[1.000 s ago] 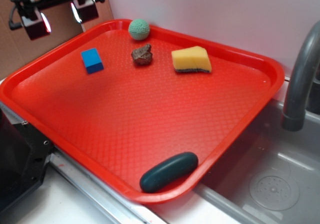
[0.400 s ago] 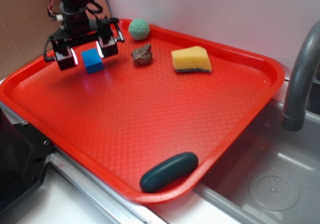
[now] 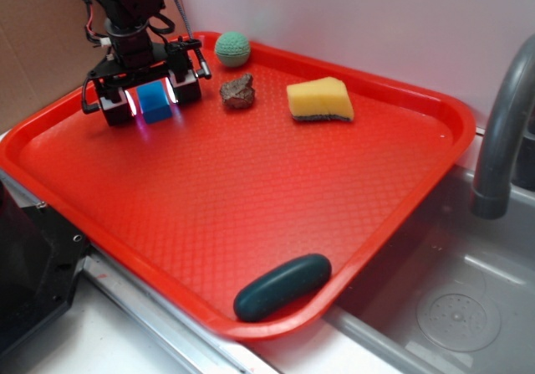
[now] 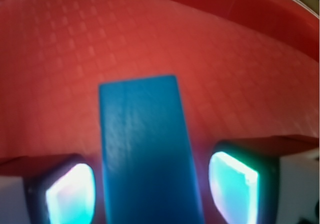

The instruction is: Grab the blue block.

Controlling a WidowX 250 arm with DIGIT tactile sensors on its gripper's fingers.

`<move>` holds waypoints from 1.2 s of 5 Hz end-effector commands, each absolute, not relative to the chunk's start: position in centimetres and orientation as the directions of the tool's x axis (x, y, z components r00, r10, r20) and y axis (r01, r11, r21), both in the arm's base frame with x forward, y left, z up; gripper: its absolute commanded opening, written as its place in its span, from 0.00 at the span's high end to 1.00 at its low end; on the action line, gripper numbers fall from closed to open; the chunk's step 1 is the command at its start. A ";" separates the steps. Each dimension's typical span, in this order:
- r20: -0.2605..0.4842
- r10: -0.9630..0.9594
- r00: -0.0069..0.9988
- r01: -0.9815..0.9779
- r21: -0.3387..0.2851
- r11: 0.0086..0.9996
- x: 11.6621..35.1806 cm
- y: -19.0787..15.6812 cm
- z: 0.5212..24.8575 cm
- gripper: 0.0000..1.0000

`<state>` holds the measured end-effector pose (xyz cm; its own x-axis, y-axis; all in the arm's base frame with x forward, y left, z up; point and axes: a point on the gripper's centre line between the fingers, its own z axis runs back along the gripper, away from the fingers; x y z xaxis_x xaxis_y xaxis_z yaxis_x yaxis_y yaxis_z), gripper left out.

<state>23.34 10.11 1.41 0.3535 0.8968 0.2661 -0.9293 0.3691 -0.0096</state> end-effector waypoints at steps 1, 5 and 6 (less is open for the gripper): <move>0.273 0.895 0.353 -0.930 -0.007 0.368 22.3 10.4 1.9 1.00; 0.020 0.285 0.958 -0.285 0.012 0.958 19.0 -0.8 15.9 1.00; 0.022 0.115 0.993 -0.114 -0.067 0.991 16.6 -2.1 19.3 1.00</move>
